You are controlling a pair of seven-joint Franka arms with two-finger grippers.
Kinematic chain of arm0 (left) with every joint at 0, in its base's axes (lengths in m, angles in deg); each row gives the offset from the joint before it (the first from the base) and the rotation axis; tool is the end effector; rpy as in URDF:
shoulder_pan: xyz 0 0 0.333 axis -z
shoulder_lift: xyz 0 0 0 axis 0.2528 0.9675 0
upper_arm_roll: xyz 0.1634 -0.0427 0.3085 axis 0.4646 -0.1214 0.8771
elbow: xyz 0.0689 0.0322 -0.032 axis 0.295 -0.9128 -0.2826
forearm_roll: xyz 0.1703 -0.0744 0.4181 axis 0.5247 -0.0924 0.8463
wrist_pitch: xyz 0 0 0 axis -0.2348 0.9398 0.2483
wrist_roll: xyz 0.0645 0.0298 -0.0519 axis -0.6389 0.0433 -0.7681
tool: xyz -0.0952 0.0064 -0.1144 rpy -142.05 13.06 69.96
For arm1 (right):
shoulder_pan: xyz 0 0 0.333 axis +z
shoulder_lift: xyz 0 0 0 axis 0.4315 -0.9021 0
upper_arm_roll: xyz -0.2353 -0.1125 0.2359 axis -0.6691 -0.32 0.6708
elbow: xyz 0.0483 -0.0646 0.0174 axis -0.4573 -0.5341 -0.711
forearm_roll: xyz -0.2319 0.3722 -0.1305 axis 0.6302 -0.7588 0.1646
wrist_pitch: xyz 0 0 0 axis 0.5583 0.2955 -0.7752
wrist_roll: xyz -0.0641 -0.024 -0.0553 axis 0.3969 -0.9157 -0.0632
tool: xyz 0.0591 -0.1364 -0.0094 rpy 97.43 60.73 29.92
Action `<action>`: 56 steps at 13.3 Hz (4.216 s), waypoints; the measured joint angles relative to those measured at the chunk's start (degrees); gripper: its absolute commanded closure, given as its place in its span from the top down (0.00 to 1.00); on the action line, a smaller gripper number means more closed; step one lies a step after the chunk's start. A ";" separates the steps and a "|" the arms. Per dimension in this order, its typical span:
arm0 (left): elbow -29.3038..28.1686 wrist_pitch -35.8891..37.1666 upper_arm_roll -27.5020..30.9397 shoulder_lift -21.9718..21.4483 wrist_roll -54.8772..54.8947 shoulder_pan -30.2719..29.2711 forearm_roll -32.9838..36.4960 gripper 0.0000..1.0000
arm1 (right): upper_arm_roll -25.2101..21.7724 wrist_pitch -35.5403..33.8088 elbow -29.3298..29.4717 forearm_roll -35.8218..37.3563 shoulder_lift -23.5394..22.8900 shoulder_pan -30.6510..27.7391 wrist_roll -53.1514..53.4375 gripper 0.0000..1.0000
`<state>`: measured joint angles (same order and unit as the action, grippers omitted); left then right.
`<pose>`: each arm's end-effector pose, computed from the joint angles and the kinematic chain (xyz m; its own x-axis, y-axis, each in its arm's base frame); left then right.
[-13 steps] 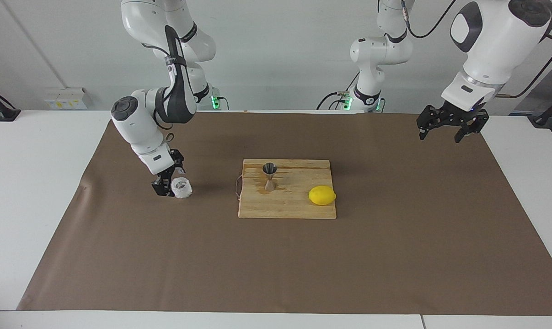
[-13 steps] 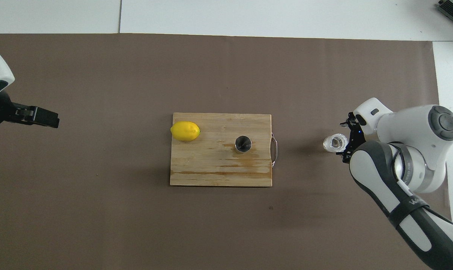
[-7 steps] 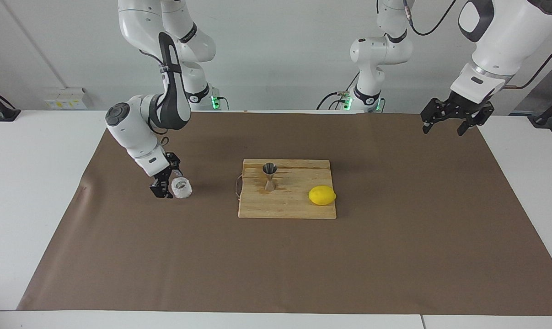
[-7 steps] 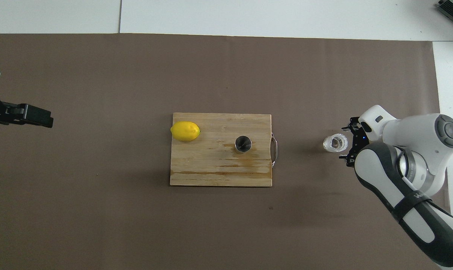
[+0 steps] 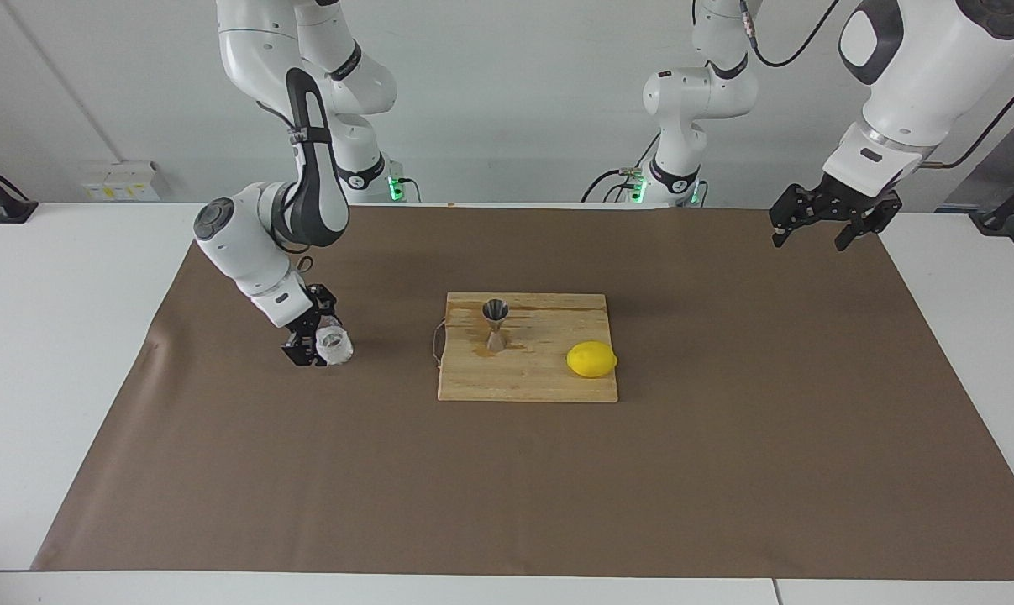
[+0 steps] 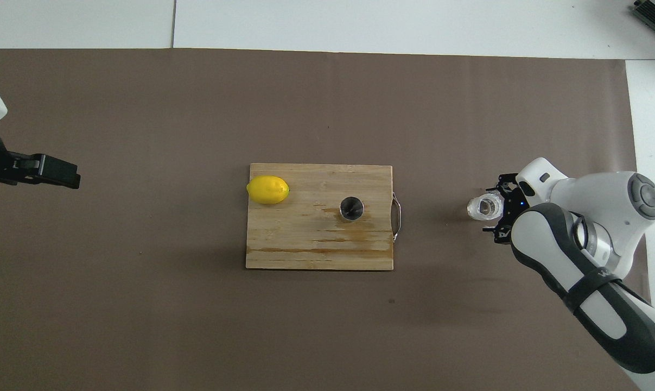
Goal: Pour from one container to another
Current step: 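Lift the white cup and carry it above the metal cup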
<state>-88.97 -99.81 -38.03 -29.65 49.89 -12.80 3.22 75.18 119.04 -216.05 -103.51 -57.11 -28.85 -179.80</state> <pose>0.6138 -0.0439 0.6007 0.9921 -0.1249 -0.0136 -0.1247 -0.9920 0.0185 0.5857 -0.0054 0.2335 0.1367 0.9601 0.2439 0.9892 -0.1453 0.0175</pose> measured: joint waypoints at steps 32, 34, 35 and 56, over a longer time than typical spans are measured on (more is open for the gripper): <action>0.00 0.00 0.00 -0.02 -0.07 0.00 0.00 1.00 | 1.16 -3.97 10.54 6.37 5.29 12.84 25.33 0.00; 0.00 0.00 0.00 -0.02 -0.07 0.00 0.00 1.00 | 1.21 -6.04 12.96 9.75 5.25 15.20 30.53 0.00; 0.00 0.00 0.00 -0.02 -0.07 0.00 0.00 1.00 | 1.23 -6.50 13.68 10.94 5.20 16.31 32.00 0.00; 0.00 0.00 0.00 -0.02 -0.08 0.00 0.00 1.00 | 1.33 -18.39 24.97 45.14 -2.08 33.65 57.95 0.00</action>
<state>-88.97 -99.81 -38.03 -29.67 49.80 -12.80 3.21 76.51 100.64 -191.09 -58.37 -59.19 4.80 -121.85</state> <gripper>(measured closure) 0.000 0.515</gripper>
